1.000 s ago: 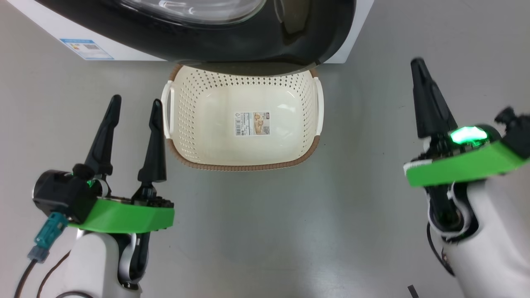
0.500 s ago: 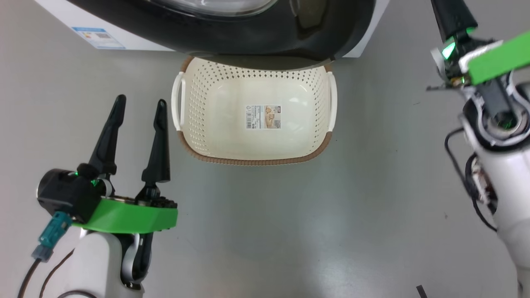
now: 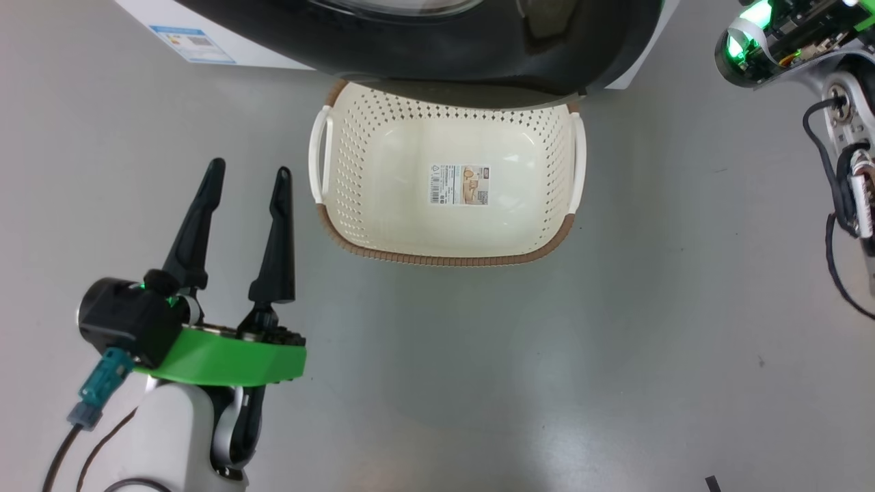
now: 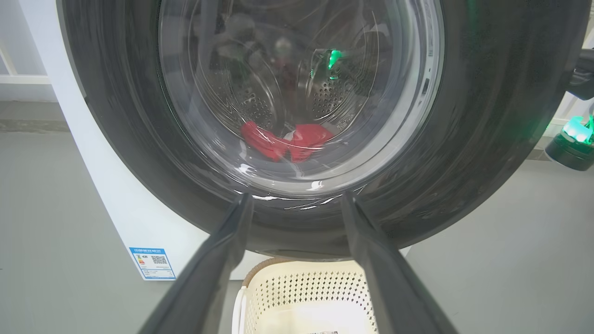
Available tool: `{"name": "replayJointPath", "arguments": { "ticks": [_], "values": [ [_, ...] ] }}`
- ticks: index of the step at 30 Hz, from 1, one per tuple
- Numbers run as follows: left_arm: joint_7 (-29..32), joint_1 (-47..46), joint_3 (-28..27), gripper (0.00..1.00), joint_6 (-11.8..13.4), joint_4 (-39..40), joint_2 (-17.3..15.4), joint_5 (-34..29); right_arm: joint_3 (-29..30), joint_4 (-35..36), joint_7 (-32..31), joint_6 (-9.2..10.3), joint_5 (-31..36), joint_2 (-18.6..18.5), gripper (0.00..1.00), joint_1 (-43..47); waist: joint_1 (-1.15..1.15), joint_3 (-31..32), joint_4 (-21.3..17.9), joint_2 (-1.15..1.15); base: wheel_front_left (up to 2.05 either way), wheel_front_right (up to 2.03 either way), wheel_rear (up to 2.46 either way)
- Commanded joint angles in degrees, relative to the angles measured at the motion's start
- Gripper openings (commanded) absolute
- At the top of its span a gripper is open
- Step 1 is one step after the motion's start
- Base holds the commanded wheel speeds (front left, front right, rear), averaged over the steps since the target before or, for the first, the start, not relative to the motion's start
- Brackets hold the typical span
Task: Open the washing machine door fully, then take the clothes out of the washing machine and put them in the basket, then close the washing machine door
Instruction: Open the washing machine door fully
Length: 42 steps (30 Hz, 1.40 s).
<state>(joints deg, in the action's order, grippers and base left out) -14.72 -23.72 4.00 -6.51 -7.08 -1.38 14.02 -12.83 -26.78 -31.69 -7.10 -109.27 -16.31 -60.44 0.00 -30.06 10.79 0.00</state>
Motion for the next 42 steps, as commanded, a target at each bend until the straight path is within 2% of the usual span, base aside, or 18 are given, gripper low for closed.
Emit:
{"name": "replayJointPath", "arguments": {
  "ticks": [1,9,20,42],
  "values": [
    [-0.28,-0.45,-1.36,1.0,0.32,1.14,-1.5,-0.39,-1.24,0.72,-1.73,-0.39,0.18,-0.02,0.0,-1.38,0.0,-0.27,0.3,0.0,0.0,0.0,0.0],
    [-0.28,-0.62,-0.82,1.0,0.81,0.86,-1.5,0.18,-4.75,-0.91,-7.73,-0.39,2.01,-0.89,0.0,-3.08,0.0,-0.05,1.01,0.0,0.0,0.0,0.0],
    [-0.28,0.37,-0.98,1.0,1.13,0.35,-1.5,0.72,-5.0,0.62,-11.37,-0.39,1.82,-0.65,0.0,0.98,0.0,3.29,1.98,0.0,0.0,0.0,0.0],
    [-0.28,5.13,-1.24,1.0,1.41,-1.02,-1.5,0.48,-6.79,1.75,-14.74,-0.39,5.23,4.3,0.0,13.76,0.0,14.84,6.02,0.0,0.0,0.0,0.0]
  ]
}}
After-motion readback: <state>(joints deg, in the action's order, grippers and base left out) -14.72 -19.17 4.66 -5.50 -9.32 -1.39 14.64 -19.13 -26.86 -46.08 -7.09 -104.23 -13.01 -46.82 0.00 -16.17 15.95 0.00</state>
